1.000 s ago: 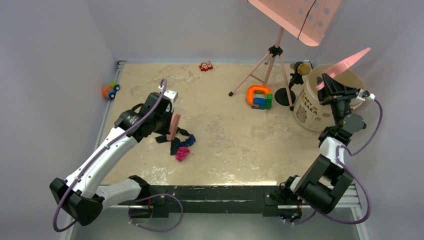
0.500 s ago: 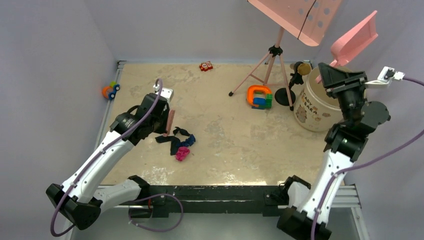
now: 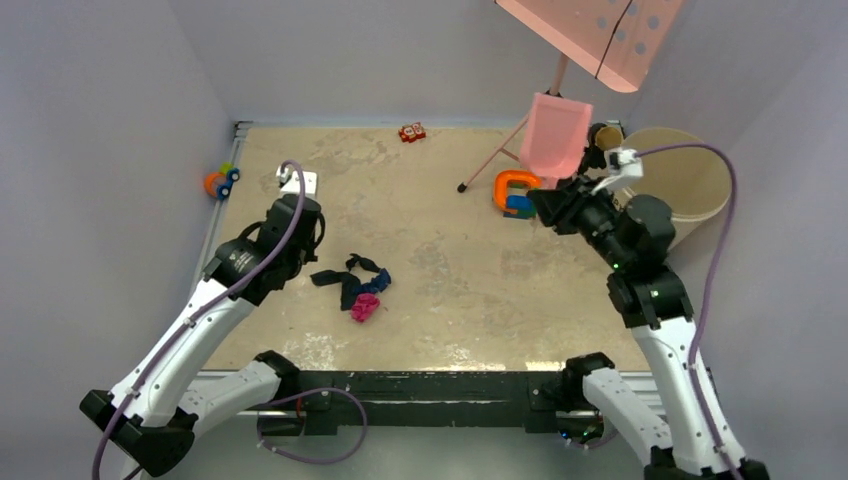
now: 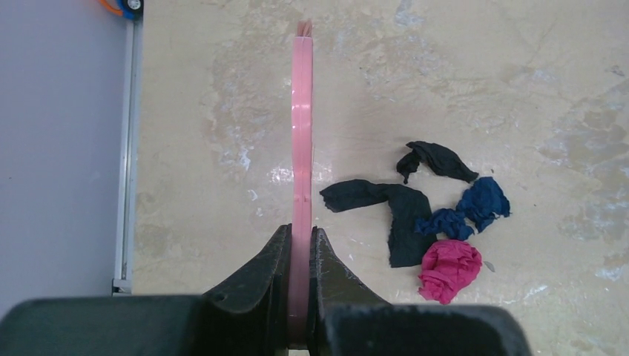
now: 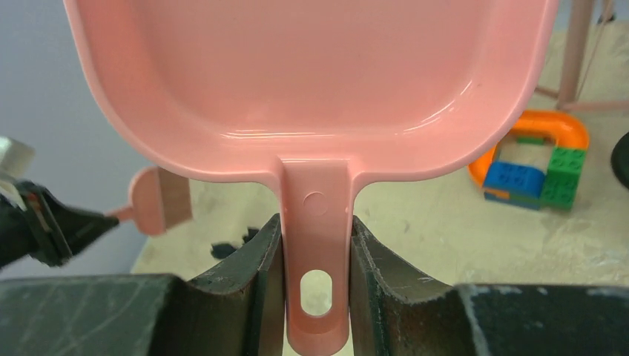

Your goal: Sweep away the paper scraps from the table

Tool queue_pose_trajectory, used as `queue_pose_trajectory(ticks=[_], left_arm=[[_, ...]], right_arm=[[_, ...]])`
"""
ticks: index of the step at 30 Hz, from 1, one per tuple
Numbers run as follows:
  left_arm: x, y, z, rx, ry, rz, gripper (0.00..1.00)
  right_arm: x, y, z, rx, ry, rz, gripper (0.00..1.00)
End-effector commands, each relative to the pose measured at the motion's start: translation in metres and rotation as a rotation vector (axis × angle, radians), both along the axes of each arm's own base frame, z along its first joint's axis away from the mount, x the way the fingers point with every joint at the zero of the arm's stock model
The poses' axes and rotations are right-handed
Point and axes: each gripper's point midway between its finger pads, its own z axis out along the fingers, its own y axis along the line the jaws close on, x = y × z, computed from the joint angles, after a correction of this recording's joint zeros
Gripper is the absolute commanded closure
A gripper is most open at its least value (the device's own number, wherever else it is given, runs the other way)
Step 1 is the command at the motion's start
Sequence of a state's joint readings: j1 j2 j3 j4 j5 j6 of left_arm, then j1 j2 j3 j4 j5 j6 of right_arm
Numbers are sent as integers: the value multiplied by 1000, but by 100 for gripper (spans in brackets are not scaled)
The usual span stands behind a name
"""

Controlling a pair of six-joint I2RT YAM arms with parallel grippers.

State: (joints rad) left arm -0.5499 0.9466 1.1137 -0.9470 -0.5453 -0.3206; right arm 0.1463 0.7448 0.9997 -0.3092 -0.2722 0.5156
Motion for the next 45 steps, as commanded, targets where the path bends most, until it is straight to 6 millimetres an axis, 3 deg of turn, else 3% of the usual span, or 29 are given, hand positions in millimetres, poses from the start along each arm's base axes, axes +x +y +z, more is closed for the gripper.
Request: queue_pose_trajectory(ticks=[1,5,8,12,16,19,23,31,38,43,45], left_arm=[[9,15,5,49,-43,96,100],[11,18,1,73,-36,101,100],[13,17,-7,99,-12,84,100],[18,15,-25,162,59,49,100],[21,8,-40,164,142,12,100],[22,-8,-52,133,202,-77,100],[22,-14,-63,127,249,-111,100],[21,-23,-75,118,303,-152,100],[21,-20,-65,109,262,-136,100],[19,-23,-64,88,252,-151,100],[20,-23,-63,86,249,-150,100]], right_arm=[[8,41,-48,-212,75,59,100],[4,91,-99,-354,182,131,100],[-9,117,-141,-441,284,230,100],[-37,125,-194,-527,499,342,100],[-74,116,-225,-679,625,419,100],[-96,115,-236,-807,650,476,100],[-110,118,-247,-958,652,512,100],[-136,145,-279,-1124,656,678,100],[-127,159,-295,-1170,647,666,100],[-123,176,-295,-1142,621,693,91],[-121,179,-294,-1135,612,694,83]])
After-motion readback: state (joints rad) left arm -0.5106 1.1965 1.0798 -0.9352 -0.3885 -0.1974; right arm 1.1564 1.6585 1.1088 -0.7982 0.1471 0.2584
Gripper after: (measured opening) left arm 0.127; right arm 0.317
